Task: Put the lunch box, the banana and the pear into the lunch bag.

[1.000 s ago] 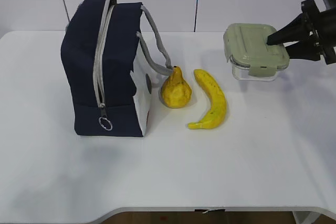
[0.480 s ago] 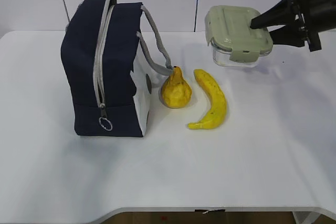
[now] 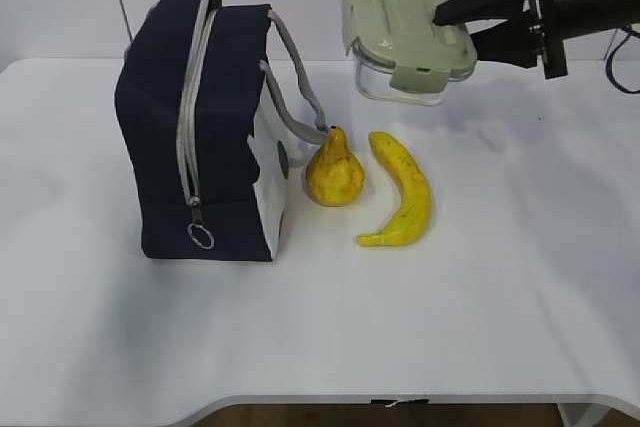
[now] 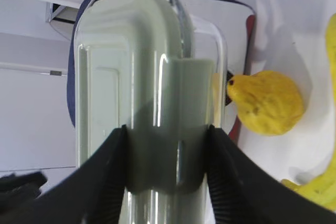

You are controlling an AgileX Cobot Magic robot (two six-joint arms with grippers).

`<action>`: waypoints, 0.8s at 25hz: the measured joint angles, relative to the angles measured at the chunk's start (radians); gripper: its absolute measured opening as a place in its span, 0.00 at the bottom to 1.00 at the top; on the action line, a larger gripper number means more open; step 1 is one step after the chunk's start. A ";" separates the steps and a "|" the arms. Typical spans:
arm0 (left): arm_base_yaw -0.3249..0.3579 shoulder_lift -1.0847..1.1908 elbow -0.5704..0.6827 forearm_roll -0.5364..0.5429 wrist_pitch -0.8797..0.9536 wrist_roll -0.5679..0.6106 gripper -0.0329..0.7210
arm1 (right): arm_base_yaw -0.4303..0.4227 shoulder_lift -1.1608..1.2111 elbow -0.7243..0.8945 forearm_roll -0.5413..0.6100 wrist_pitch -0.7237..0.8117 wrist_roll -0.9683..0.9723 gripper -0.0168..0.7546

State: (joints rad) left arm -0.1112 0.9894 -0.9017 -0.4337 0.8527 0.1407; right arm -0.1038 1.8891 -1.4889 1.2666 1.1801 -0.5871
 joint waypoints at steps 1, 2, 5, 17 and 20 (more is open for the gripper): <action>0.000 0.046 -0.025 -0.009 -0.001 0.018 0.45 | 0.010 0.000 0.000 0.012 0.000 0.002 0.47; 0.000 0.089 -0.047 -0.021 -0.001 0.034 0.47 | 0.020 0.000 0.000 0.026 0.000 0.002 0.47; -0.001 0.201 -0.136 -0.039 -0.002 0.068 0.51 | 0.052 0.000 0.001 0.082 0.000 -0.001 0.47; -0.001 0.561 -0.399 -0.235 -0.002 0.283 0.52 | 0.144 0.000 0.001 0.204 0.000 -0.041 0.47; -0.001 0.625 -0.438 -0.277 0.002 0.322 0.52 | 0.146 0.000 0.001 0.213 0.000 -0.046 0.47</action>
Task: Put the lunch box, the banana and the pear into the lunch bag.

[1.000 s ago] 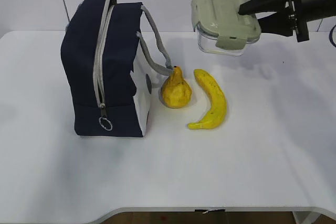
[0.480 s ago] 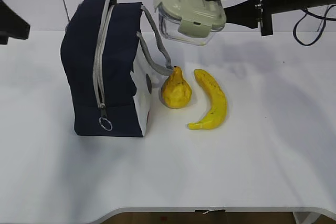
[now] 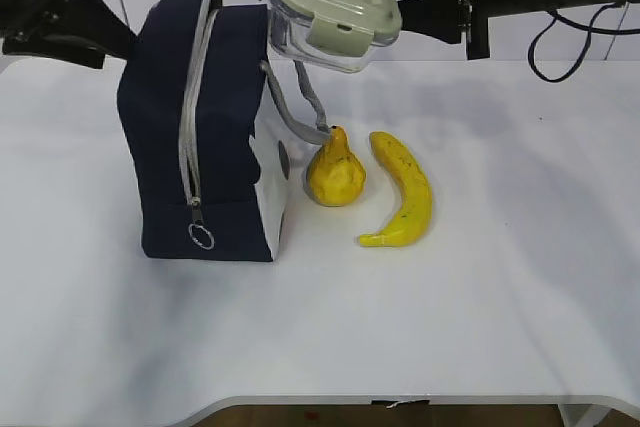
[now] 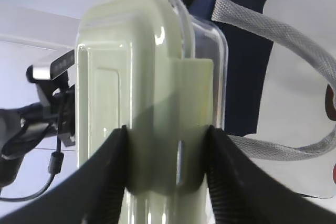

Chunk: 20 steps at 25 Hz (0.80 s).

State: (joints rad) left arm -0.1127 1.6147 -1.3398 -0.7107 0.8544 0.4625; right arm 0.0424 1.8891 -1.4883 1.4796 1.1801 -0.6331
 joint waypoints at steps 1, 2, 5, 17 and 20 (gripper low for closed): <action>0.000 0.019 -0.014 -0.021 0.002 0.013 0.52 | 0.000 0.000 0.000 0.000 0.000 0.000 0.47; 0.000 0.032 -0.025 -0.038 0.004 0.026 0.52 | 0.000 0.000 0.000 0.001 0.000 0.000 0.47; 0.000 0.061 -0.043 -0.088 0.006 0.057 0.52 | 0.000 0.000 0.000 0.007 0.000 -0.002 0.47; 0.000 0.080 -0.048 -0.187 0.039 0.080 0.52 | 0.002 0.000 0.000 0.011 0.000 -0.006 0.47; 0.000 0.080 -0.048 -0.197 0.039 0.080 0.52 | 0.002 0.000 0.000 0.011 0.000 -0.006 0.47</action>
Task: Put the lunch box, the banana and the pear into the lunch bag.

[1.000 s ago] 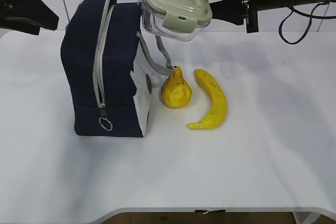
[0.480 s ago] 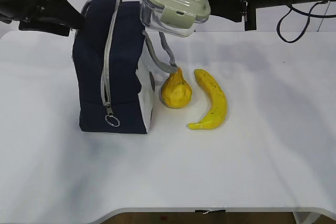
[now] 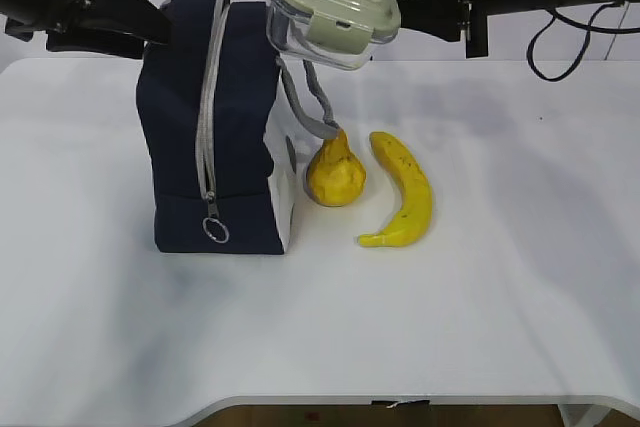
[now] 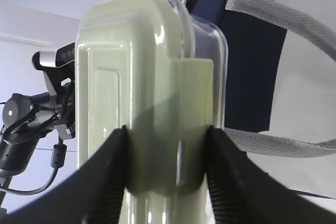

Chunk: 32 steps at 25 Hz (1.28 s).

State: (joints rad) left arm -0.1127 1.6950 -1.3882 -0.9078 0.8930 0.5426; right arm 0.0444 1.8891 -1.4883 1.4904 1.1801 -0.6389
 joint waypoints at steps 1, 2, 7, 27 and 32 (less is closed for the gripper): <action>0.000 0.000 0.000 0.000 0.000 0.000 0.52 | 0.000 0.000 0.000 0.000 -0.002 0.000 0.47; 0.000 0.000 0.000 0.000 0.000 0.000 0.52 | 0.000 0.000 0.000 0.000 -0.002 -0.001 0.47; -0.002 0.044 -0.002 -0.025 0.026 0.000 0.52 | 0.000 0.000 0.000 0.000 -0.002 -0.001 0.47; -0.002 0.029 -0.002 -0.002 0.087 0.035 0.06 | 0.121 0.000 0.000 0.016 -0.104 -0.044 0.47; 0.002 -0.041 -0.002 0.021 0.094 0.043 0.06 | 0.121 0.000 0.000 -0.079 -0.182 -0.045 0.47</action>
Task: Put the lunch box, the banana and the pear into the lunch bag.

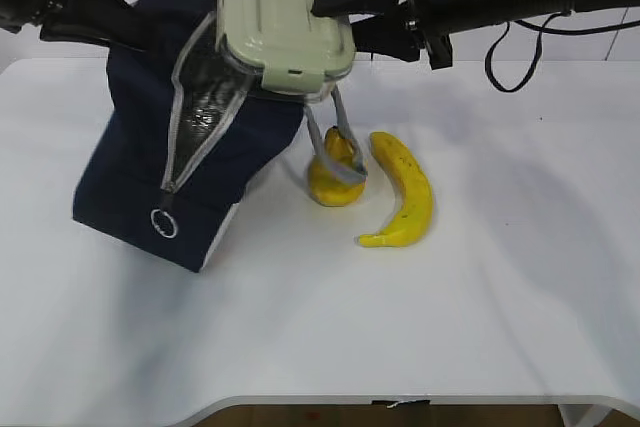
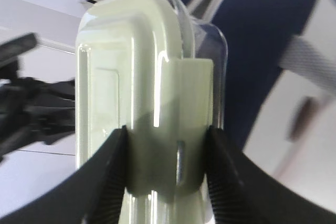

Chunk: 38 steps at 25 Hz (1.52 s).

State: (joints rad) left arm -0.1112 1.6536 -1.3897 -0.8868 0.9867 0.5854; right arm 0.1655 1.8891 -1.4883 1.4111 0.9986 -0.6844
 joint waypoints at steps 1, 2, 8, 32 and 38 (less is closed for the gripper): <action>0.000 -0.006 0.000 0.000 0.000 0.003 0.06 | 0.000 0.000 0.000 -0.024 -0.007 0.000 0.47; 0.000 -0.013 0.000 0.000 0.000 0.004 0.06 | 0.000 0.000 0.000 -0.038 -0.008 0.000 0.47; 0.000 -0.019 0.000 0.005 -0.028 0.014 0.06 | 0.008 0.071 0.000 -0.045 -0.002 0.001 0.47; 0.000 -0.019 0.000 0.209 -0.040 -0.028 0.06 | 0.158 0.390 -0.295 0.064 -0.046 0.010 0.47; 0.000 0.029 -0.003 0.202 -0.045 -0.030 0.06 | 0.159 0.473 -0.384 0.088 -0.047 0.021 0.47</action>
State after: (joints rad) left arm -0.1112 1.6822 -1.3930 -0.6849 0.9421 0.5556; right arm 0.3242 2.3618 -1.8721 1.4996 0.9514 -0.6638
